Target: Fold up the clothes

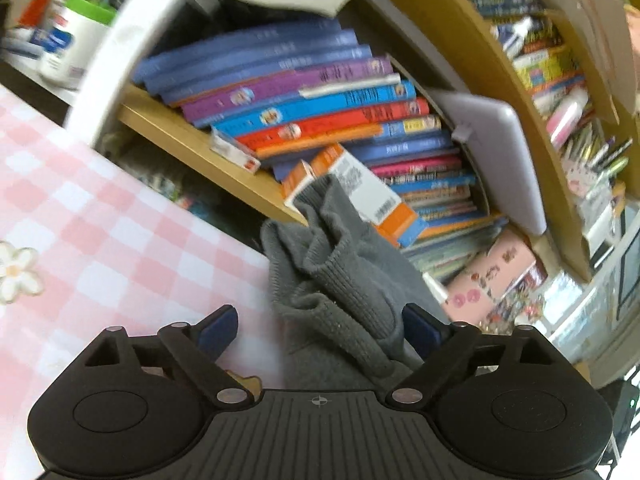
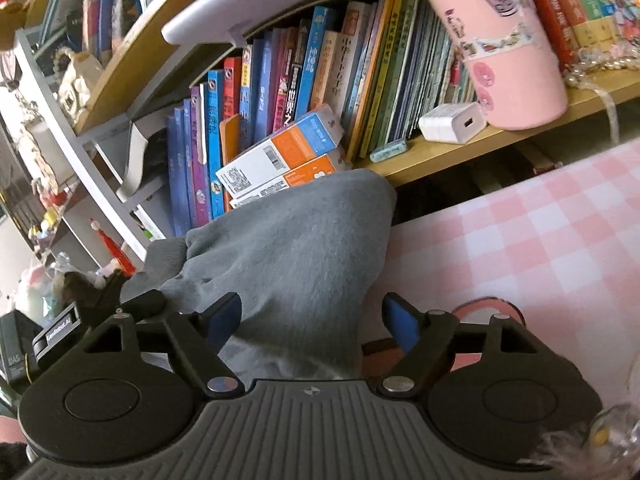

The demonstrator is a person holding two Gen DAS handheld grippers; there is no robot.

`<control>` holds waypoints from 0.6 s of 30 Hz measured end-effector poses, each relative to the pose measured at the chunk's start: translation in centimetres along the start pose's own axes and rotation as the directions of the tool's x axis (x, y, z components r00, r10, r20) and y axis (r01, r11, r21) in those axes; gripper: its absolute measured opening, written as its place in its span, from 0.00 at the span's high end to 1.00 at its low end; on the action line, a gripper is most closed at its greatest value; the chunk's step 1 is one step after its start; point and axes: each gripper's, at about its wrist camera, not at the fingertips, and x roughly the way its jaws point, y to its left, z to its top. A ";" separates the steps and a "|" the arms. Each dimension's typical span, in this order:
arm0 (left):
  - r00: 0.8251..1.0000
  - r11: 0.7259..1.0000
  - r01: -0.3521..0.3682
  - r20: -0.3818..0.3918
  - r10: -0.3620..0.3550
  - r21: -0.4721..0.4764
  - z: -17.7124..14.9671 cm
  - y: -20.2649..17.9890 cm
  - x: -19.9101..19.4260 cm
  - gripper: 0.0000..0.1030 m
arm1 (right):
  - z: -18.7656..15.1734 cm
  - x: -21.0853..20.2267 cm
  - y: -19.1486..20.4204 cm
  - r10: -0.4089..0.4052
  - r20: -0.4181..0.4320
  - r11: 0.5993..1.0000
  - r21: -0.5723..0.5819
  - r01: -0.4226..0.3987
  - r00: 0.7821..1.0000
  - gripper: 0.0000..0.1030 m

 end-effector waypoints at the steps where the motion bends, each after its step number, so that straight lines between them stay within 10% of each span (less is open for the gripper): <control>1: 1.000 1.000 -0.005 0.014 0.005 -0.002 -0.1 0.0 -0.6 0.11 | -0.2 -0.4 0.0 0.001 0.005 1.000 0.006 -0.001 1.000 0.25; 18: 0.993 0.963 -0.110 0.073 0.095 0.246 -5.2 -6.0 -6.9 0.08 | -5.5 -7.4 4.6 -0.121 0.042 0.983 -0.134 0.126 0.992 0.21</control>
